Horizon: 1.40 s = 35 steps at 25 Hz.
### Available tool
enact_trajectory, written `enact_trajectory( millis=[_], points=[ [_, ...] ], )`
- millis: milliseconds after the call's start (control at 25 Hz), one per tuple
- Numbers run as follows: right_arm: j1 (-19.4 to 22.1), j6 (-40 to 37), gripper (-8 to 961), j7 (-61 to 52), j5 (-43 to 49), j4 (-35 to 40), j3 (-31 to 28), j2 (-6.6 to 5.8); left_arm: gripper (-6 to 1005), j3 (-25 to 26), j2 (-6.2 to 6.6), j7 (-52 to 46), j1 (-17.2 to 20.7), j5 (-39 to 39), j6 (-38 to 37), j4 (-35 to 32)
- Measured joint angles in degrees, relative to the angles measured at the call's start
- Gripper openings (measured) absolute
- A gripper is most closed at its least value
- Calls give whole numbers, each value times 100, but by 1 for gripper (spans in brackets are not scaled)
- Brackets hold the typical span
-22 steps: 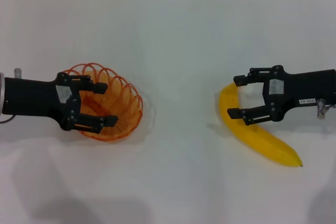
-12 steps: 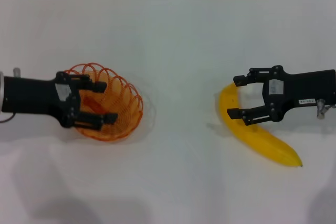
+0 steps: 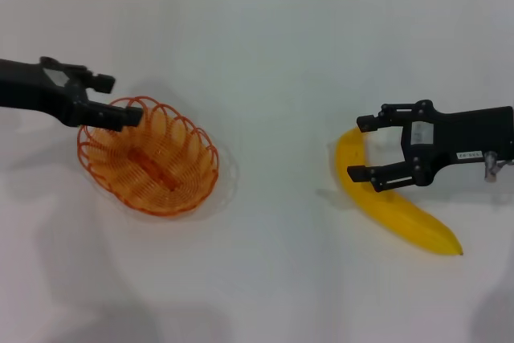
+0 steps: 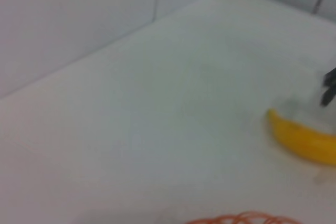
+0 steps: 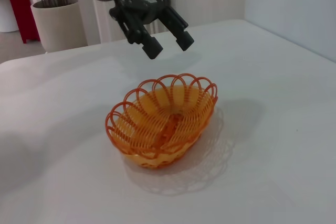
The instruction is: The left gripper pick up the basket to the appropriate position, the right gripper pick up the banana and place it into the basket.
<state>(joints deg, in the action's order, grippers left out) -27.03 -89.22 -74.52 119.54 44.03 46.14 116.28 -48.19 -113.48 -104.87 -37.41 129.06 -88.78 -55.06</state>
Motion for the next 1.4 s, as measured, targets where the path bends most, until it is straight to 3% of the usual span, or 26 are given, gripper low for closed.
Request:
enact_trajectory(
  millis=[120, 280, 800, 960, 1160, 1400],
  points=[
    [-11, 0, 863, 11, 0, -1, 0, 0, 834, 25, 48, -334, -195, 463, 50, 22],
    [-14, 0, 863, 46, 0, -29, 0, 3, 830, 0, 4, -512, -283, 912, 214, 25],
    [-7, 124, 863, 52, 4, -73, 53, 9, 816, 29, 43, -763, -328, 1203, 460, -1],
    [-21, 132, 862, 52, 7, -80, 137, 9, 812, -8, 54, -714, -411, 1246, 874, 420],
    [-33, 133, 862, 35, 9, -80, 149, 9, 807, -33, 121, -649, -825, 1519, 1408, 1271],
    [-54, 133, 862, 20, 9, -79, 150, 9, 801, -45, 101, -551, -994, 1655, 1702, 1616]
  ],
)
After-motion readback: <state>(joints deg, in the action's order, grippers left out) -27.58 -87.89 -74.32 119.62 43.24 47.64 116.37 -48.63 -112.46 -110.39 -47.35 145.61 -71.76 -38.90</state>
